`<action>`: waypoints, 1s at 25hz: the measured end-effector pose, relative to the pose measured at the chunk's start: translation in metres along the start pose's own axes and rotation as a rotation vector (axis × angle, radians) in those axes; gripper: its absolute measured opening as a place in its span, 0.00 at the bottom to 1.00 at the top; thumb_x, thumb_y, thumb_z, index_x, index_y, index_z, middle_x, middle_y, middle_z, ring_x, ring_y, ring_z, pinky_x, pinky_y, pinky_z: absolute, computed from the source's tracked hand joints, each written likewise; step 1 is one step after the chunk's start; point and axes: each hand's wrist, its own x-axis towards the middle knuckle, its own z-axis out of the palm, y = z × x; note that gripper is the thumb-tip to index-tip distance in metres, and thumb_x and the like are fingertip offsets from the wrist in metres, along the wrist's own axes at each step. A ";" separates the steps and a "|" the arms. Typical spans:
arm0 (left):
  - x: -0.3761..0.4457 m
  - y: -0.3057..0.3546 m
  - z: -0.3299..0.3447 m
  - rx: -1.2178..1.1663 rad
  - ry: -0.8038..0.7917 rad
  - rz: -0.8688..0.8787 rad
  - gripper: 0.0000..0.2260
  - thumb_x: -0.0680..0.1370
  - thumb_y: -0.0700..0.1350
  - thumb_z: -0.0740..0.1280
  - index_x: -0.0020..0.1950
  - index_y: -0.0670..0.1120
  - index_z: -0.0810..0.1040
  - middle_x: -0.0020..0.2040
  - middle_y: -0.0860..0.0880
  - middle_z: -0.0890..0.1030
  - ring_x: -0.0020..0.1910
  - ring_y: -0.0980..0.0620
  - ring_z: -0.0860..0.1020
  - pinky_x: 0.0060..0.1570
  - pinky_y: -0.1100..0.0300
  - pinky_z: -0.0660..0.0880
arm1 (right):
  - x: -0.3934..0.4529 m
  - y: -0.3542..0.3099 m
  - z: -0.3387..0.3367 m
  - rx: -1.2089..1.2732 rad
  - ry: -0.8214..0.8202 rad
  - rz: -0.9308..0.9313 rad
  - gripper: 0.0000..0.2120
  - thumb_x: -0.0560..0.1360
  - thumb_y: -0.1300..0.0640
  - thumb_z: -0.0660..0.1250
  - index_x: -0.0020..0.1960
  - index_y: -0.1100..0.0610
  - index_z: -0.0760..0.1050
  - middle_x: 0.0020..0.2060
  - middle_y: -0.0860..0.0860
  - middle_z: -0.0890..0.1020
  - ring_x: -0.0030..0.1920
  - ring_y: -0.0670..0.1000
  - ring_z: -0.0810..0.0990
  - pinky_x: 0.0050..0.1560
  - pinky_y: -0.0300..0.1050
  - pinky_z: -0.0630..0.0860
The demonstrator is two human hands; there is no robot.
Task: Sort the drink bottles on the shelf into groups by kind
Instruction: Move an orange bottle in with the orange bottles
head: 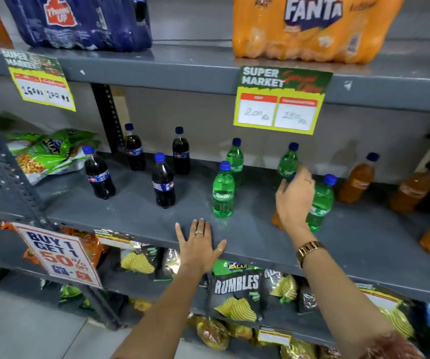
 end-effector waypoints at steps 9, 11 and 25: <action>-0.007 0.056 -0.006 0.020 0.011 0.094 0.31 0.78 0.62 0.49 0.73 0.42 0.58 0.76 0.45 0.59 0.75 0.48 0.53 0.67 0.34 0.34 | -0.020 0.029 -0.038 0.016 -0.092 -0.165 0.18 0.76 0.66 0.58 0.66 0.67 0.64 0.54 0.68 0.76 0.53 0.67 0.73 0.54 0.60 0.71; -0.007 0.074 -0.005 0.005 0.020 0.129 0.30 0.78 0.61 0.49 0.73 0.42 0.59 0.75 0.45 0.60 0.75 0.48 0.54 0.68 0.35 0.35 | -0.023 0.043 -0.051 0.007 -0.055 -0.174 0.18 0.75 0.66 0.59 0.64 0.66 0.66 0.53 0.67 0.76 0.52 0.66 0.73 0.53 0.60 0.72; 0.001 0.177 -0.002 -0.147 -0.201 0.323 0.34 0.78 0.63 0.52 0.76 0.43 0.50 0.78 0.46 0.48 0.76 0.46 0.45 0.71 0.38 0.39 | 0.031 0.157 -0.105 0.001 -0.026 -0.036 0.15 0.79 0.58 0.57 0.64 0.62 0.65 0.57 0.63 0.74 0.55 0.62 0.75 0.52 0.55 0.74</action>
